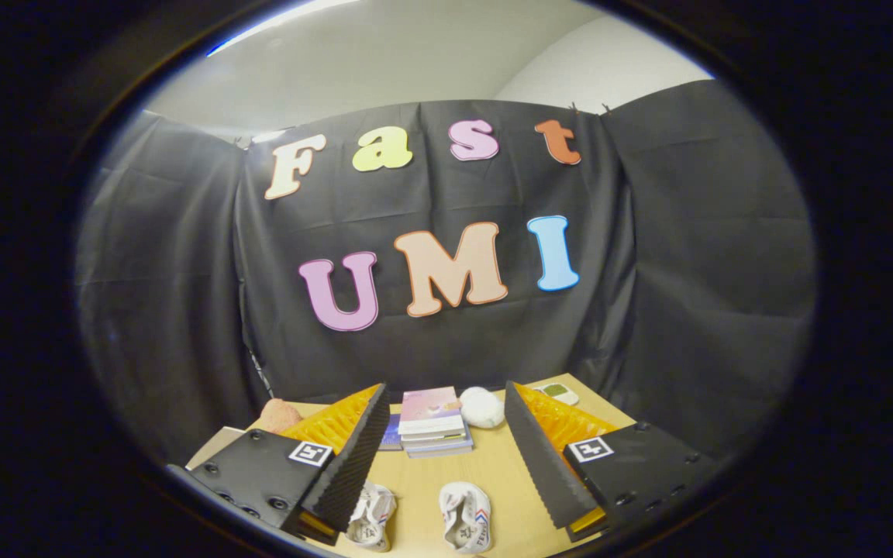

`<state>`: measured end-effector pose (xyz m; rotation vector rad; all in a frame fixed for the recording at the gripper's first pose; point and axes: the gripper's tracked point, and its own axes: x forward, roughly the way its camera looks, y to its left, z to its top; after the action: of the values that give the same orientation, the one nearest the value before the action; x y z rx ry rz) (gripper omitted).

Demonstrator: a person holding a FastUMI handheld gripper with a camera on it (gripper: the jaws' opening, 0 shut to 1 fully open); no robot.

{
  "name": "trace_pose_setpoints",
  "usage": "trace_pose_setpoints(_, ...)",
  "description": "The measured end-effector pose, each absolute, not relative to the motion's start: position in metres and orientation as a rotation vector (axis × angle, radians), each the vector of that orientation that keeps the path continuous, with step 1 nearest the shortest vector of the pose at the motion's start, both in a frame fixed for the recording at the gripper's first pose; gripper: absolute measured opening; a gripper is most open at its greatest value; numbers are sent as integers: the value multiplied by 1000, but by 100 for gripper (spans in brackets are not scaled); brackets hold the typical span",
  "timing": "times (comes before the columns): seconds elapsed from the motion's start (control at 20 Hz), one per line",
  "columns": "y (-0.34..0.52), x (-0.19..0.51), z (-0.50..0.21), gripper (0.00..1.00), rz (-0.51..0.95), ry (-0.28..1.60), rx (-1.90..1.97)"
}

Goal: Open the storage box then place both shoes into the box .Put the left shoe in first, then the right shoe, with the right side of both shoes facing outward in a uniform manner.

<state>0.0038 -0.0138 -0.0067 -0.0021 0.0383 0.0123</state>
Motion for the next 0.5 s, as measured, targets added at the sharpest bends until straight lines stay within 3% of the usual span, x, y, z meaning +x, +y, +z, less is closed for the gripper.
trace_pose_setpoints(0.5,11,1,-39,95,58,98,107)
